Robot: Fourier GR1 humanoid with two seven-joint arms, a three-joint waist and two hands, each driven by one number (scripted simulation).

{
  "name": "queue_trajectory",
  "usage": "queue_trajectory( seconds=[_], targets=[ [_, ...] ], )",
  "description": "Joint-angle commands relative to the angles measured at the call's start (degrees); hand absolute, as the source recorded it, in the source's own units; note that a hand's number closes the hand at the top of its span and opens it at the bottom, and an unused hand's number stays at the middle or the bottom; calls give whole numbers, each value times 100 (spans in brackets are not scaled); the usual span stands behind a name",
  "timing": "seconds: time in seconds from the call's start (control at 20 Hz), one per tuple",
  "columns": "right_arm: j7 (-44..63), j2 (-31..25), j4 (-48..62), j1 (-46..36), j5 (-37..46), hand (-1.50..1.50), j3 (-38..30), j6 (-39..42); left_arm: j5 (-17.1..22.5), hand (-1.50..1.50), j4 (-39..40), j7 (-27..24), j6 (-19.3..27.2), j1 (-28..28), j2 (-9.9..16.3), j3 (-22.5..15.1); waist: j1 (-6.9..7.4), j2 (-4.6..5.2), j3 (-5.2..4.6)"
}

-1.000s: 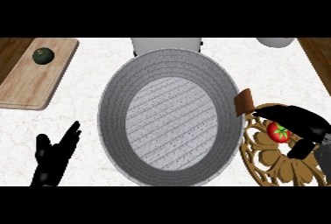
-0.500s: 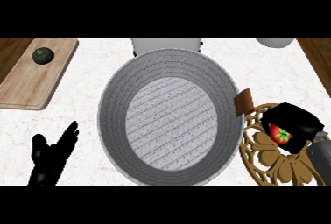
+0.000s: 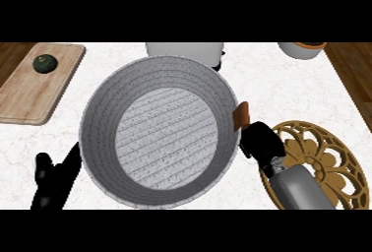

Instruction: Pick the tomato from the placemat and place it in the basket

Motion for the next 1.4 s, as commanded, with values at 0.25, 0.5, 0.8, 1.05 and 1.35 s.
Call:
queue_trajectory(
  seconds=[0.25, 0.5, 0.8, 1.05, 1.35],
  targets=[
    [2382, 1019, -1127, 444, -945, 150, 754, -835, 25, 0, 187, 162, -33, 44, -107, -99, 149, 126, 213],
    [3012, 1033, -2274, 371, -2120, 150, 1037, -2338, 37, 0, 238, 188, -84, 32, -57, -77, 215, 67, 242],
    [4916, 1035, -3223, -192, -1987, 150, 1825, -3475, 69, 0, 296, 188, -130, 34, -25, -40, 216, 44, 153],
    [6658, 1037, -3546, -973, -1284, 150, 2285, -3757, 12, 0, 332, 192, -92, -12, 9, -16, 129, 55, 121],
    [8095, 1038, -3414, -2094, -860, 150, 2134, -3534, -57, 0, 205, 230, -17, 82, -162, -183, 213, 109, 124]
  ],
)
